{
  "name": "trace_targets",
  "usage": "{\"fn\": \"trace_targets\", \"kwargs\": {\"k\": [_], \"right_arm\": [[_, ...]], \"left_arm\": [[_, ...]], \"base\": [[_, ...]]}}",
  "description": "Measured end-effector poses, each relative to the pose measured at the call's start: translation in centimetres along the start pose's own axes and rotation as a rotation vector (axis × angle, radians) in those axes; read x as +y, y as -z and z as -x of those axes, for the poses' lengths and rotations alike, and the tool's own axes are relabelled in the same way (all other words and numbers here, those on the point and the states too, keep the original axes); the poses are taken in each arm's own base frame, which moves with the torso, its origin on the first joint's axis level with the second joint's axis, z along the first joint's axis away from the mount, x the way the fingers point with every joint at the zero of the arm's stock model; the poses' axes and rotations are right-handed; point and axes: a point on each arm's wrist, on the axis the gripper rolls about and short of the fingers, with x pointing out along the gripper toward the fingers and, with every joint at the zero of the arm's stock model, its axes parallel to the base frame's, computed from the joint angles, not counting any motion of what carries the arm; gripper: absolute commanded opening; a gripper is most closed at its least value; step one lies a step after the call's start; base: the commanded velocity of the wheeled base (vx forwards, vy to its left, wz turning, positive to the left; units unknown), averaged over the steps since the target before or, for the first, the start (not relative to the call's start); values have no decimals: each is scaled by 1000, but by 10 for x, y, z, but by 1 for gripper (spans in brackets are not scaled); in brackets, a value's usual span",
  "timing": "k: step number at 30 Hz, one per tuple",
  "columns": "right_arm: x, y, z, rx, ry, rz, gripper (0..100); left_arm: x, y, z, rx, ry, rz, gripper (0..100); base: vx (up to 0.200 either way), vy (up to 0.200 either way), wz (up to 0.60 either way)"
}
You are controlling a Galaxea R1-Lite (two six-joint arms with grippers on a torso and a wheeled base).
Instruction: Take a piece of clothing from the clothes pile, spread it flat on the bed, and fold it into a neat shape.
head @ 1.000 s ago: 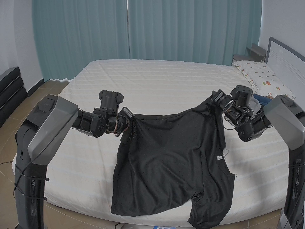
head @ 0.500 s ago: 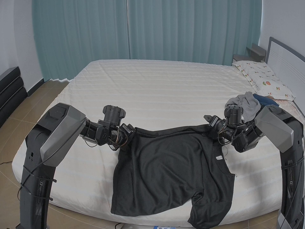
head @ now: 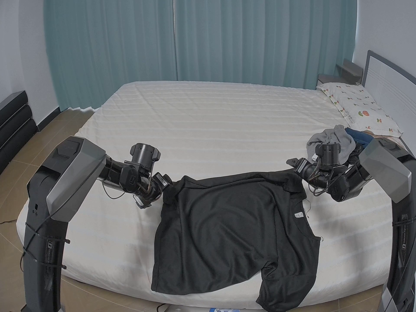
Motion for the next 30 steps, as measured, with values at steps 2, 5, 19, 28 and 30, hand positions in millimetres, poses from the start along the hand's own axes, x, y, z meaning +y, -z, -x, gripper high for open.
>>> {"fn": "trace_targets", "kwargs": {"k": [2,5,19,28,30], "right_arm": [[3,-9,4,-23,-28,-58,100],[4,-20,12,-48,-58,-119,100],[-43,23,80,186,-37,-156,100],[-67,59,145,271,-136,-178,100],[-70,66,157,299,-152,-182,100]], "left_arm": [[1,-4,4,2,7,7,100],[4,-4,12,39,27,16,100],[41,25,58,113,96,66,100],[74,64,93,72,252,73,100],[82,74,99,77,269,72,100]], "base": [[0,0,0],[0,0,0],[0,0,0],[-44,0,0],[-200,0,0]]}}
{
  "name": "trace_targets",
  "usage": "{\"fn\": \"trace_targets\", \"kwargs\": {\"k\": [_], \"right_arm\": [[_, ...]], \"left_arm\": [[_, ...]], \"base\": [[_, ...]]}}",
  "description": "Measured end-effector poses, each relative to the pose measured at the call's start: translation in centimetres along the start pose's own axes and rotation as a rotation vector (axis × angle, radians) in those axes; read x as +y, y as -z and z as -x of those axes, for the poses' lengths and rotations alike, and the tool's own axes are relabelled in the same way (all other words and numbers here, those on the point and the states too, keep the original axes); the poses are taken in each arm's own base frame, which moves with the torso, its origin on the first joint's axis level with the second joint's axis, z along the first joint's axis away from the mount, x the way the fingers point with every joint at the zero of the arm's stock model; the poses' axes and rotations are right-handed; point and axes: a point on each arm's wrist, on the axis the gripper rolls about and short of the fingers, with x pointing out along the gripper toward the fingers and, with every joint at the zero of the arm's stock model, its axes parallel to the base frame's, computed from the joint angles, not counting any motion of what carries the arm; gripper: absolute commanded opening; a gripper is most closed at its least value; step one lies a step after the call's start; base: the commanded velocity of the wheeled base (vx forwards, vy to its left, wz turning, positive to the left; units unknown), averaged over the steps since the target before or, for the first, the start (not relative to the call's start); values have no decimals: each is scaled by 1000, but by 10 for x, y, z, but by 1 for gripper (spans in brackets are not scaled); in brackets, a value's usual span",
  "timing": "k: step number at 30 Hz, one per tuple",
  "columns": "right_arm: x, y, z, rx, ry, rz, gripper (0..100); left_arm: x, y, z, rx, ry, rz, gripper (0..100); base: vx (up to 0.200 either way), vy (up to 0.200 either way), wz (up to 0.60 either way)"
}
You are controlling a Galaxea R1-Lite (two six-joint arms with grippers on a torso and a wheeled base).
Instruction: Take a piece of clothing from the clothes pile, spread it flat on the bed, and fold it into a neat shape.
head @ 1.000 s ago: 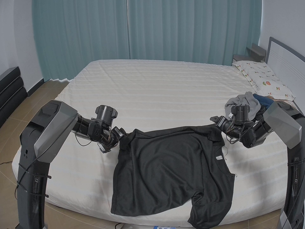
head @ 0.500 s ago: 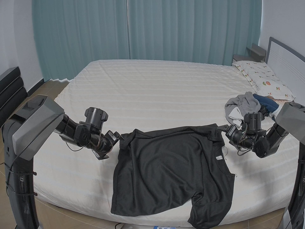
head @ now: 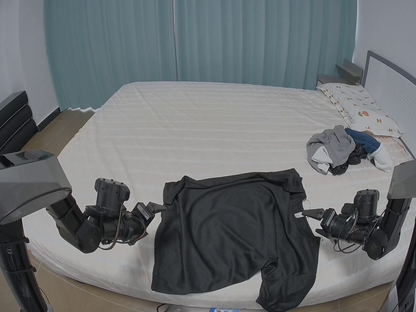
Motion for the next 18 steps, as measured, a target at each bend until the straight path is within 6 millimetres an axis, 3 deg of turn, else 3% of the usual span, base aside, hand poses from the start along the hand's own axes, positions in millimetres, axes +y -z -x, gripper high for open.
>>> {"fn": "trace_targets", "kwargs": {"k": [8,18], "right_arm": [[-10,22,13,55,-15,3,100],[-21,35,13,110,27,17,100]], "left_arm": [[19,27,18,28,34,-16,100],[27,41,15,25,-27,-74,100]], "base": [[-200,0,0],[0,0,0]]}}
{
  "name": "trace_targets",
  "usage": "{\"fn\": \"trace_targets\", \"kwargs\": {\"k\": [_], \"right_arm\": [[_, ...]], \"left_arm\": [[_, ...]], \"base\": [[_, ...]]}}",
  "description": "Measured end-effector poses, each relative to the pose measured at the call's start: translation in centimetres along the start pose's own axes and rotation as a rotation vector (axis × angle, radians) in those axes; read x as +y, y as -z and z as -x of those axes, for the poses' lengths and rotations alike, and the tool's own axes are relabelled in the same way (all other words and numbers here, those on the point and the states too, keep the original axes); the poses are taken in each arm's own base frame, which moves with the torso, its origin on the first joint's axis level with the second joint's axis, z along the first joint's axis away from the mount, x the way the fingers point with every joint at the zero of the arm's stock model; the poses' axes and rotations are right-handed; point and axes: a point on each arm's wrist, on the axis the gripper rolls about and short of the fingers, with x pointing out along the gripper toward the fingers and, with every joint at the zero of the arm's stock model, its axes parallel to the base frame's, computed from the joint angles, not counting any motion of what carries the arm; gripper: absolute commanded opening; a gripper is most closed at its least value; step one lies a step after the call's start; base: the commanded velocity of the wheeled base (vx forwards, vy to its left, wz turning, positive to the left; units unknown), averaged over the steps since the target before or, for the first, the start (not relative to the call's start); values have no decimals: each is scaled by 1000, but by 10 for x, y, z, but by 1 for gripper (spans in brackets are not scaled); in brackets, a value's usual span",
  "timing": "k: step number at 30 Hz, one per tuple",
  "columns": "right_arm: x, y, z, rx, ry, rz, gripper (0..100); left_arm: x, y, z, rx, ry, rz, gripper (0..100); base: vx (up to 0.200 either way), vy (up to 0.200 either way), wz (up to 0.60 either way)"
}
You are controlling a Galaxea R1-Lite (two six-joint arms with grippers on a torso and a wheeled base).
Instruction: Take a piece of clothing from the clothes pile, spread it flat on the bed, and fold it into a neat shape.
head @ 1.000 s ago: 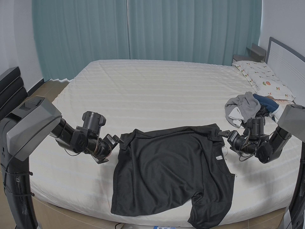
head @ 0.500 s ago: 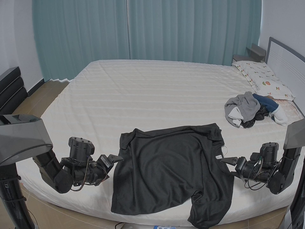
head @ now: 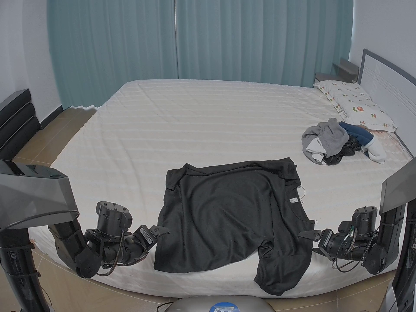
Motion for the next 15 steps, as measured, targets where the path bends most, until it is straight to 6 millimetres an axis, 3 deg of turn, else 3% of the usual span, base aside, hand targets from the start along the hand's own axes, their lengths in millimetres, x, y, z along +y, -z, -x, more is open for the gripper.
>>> {"fn": "trace_targets", "kwargs": {"k": [15], "right_arm": [[-2,5,-8,19,-4,22,100]], "left_arm": [[-4,32,-26,-55,-41,-216,100]], "base": [[0,0,0]]}}
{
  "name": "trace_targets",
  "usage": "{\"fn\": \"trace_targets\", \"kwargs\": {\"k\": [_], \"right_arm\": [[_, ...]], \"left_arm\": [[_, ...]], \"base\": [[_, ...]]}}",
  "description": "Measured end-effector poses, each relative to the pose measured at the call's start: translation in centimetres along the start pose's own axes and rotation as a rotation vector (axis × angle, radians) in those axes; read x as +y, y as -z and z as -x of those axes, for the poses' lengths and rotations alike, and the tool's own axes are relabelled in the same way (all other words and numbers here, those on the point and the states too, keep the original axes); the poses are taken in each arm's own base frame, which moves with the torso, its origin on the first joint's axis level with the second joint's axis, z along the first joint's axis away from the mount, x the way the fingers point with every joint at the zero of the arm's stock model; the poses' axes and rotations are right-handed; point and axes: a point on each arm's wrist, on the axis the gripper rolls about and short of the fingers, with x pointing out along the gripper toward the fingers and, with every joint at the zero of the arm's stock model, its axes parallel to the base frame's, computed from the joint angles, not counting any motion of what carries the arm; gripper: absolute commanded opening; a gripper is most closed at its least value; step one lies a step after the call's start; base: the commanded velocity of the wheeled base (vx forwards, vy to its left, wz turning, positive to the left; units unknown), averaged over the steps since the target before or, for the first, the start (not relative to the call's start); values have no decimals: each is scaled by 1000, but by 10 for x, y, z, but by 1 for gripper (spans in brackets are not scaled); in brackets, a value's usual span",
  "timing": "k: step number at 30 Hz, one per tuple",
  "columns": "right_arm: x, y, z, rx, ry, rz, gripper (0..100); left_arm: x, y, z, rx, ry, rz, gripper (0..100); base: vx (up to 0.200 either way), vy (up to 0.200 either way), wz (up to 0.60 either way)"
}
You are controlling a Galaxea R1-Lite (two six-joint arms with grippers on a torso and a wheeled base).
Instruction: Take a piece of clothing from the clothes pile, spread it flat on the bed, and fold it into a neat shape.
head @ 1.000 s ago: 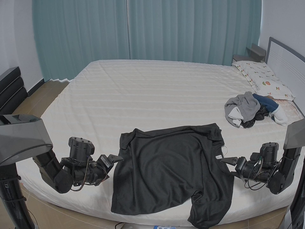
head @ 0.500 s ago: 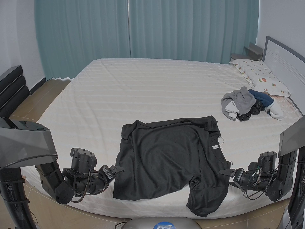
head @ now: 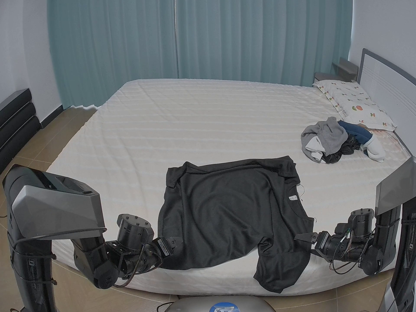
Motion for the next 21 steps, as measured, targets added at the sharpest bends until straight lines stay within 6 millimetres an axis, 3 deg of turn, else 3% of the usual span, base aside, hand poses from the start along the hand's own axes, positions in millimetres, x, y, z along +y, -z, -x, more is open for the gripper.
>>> {"fn": "trace_targets", "kwargs": {"k": [21], "right_arm": [[0,2,-2,7,2,5,100]], "left_arm": [[9,9,-15,0,-62,-58,100]], "base": [[0,0,0]]}}
